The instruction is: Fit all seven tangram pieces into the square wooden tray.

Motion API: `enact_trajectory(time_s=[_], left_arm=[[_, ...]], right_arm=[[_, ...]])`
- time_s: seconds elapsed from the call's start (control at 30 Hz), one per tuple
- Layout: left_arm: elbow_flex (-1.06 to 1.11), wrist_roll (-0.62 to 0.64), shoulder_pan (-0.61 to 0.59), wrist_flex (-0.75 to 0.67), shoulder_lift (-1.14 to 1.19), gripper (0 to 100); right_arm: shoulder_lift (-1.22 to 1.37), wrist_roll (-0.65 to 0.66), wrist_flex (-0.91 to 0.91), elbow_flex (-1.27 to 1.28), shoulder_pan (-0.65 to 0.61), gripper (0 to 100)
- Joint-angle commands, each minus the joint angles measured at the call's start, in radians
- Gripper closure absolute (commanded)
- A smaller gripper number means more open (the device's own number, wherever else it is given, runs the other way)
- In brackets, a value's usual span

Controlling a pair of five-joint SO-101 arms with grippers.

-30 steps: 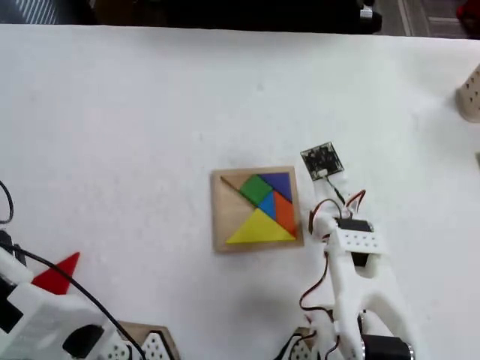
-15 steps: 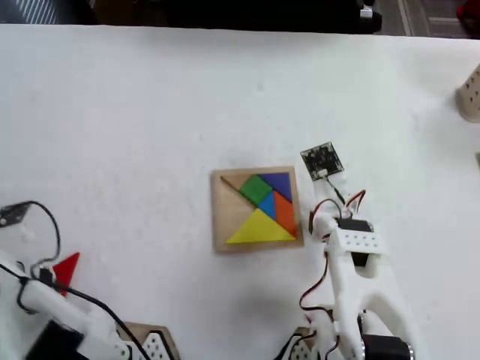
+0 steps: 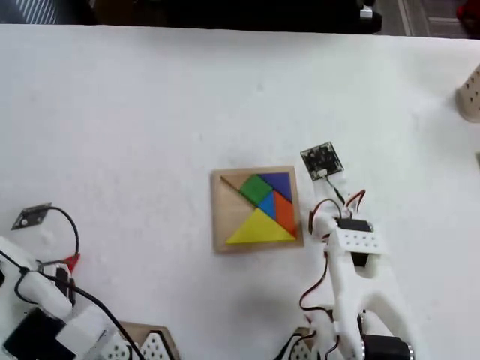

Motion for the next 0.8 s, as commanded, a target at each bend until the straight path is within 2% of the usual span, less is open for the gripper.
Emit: enact_trajectory(time_s=[0.0, 0.4, 0.57, 0.67, 0.77], left_arm=[[-0.14, 0.057, 0.016, -0.041, 0.125, 98], [-0.542, 0.109, 0.012, -0.031, 0.32, 98], [-0.675, 0.106, 0.012, 0.068, 0.32, 98], [-0.721, 0.064, 0.016, 0.124, 0.323, 98], [-0.729, 0.061, 0.033, 0.103, 0.328, 98]], right_arm=[[-0.033, 0.014, -0.012, -0.008, -0.004, 98.1], [-0.033, 0.014, -0.012, -0.006, -0.002, 98.1], [-0.033, 0.014, -0.012, -0.006, -0.002, 98.1], [-0.033, 0.014, -0.012, -0.006, -0.002, 98.1], [-0.033, 0.014, -0.012, -0.006, -0.002, 98.1]])
